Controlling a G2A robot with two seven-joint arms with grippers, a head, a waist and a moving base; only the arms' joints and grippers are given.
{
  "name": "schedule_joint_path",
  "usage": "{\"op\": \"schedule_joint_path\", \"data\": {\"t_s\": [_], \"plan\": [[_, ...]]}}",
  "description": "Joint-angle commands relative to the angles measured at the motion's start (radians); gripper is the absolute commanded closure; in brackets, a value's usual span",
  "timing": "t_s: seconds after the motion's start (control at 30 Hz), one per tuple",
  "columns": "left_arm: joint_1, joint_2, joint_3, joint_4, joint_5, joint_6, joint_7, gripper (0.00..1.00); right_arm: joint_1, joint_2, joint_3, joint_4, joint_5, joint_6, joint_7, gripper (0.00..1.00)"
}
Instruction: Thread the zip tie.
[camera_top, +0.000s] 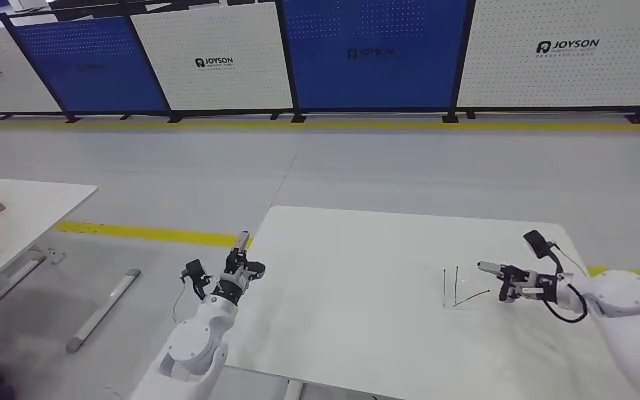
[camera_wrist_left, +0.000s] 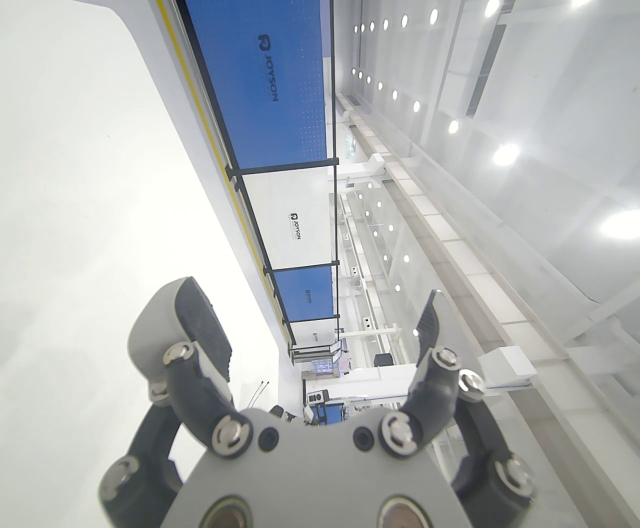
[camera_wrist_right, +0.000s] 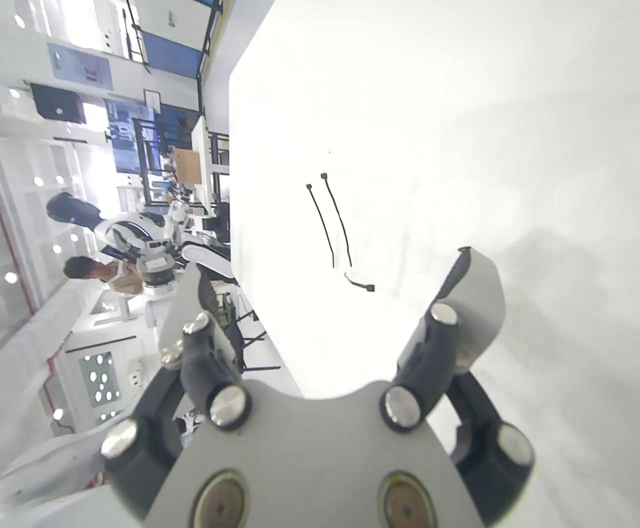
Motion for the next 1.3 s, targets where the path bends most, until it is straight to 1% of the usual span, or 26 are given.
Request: {"op": "schedule_joint_path", "data": {"t_s": [0.0, 0.07, 0.13, 0.43, 0.5, 0.6, 0.7, 0.8, 0.83, 0.87, 0.9, 0.93, 0.97, 1.17, 1.2, 1.27], "plan": [[0.0, 0.0, 0.0, 0.0, 0.0, 0.0, 0.0, 0.0, 0.0, 0.0, -0.006, -0.008, -0.016, -0.007, 0.019, 0.0], [0.0, 0.0, 0.0, 0.0, 0.0, 0.0, 0.0, 0.0, 0.005, 0.0, -0.008, -0.006, -0.035, -0.017, 0.012, 0.0], [0.0, 0.0, 0.0, 0.0, 0.0, 0.0, 0.0, 0.0, 0.002, -0.001, -0.008, -0.007, -0.043, -0.057, 0.001, 0.0], [0.0, 0.0, 0.0, 0.0, 0.0, 0.0, 0.0, 0.0, 0.002, -0.001, -0.008, -0.007, -0.043, -0.057, 0.001, 0.0], [0.0, 0.0, 0.0, 0.0, 0.0, 0.0, 0.0, 0.0, -0.012, -0.003, -0.021, -0.025, -0.064, -0.043, -0.022, 0.0], [0.0, 0.0, 0.0, 0.0, 0.0, 0.0, 0.0, 0.0, -0.02, -0.004, -0.026, -0.051, -0.079, -0.016, -0.02, 0.0], [0.0, 0.0, 0.0, 0.0, 0.0, 0.0, 0.0, 0.0, -0.019, -0.003, -0.021, -0.048, -0.078, -0.004, -0.013, 0.0], [0.0, 0.0, 0.0, 0.0, 0.0, 0.0, 0.0, 0.0, -0.018, -0.003, -0.017, -0.04, -0.077, -0.003, -0.008, 0.0], [0.0, 0.0, 0.0, 0.0, 0.0, 0.0, 0.0, 0.0, -0.017, -0.003, -0.016, -0.036, -0.077, -0.003, -0.006, 0.12], [0.0, 0.0, 0.0, 0.0, 0.0, 0.0, 0.0, 0.0, -0.017, -0.003, -0.014, -0.033, -0.076, -0.004, -0.006, 0.28], [0.0, 0.0, 0.0, 0.0, 0.0, 0.0, 0.0, 0.0, -0.017, -0.003, -0.012, -0.03, -0.074, -0.006, -0.004, 0.38], [0.0, 0.0, 0.0, 0.0, 0.0, 0.0, 0.0, 0.0, -0.017, -0.002, -0.01, -0.027, -0.072, -0.009, -0.002, 0.5], [0.0, 0.0, 0.0, 0.0, 0.0, 0.0, 0.0, 0.0, -0.018, -0.002, -0.007, -0.024, -0.069, -0.012, -0.001, 0.53], [0.0, 0.0, 0.0, 0.0, 0.0, 0.0, 0.0, 0.0, -0.019, -0.001, 0.001, -0.018, -0.066, -0.018, 0.006, 0.58], [0.0, 0.0, 0.0, 0.0, 0.0, 0.0, 0.0, 0.0, -0.019, -0.001, 0.001, -0.018, -0.067, -0.017, 0.007, 0.6], [0.0, 0.0, 0.0, 0.0, 0.0, 0.0, 0.0, 0.0, -0.018, -0.002, -0.002, -0.017, -0.074, -0.007, 0.01, 0.59]]}}
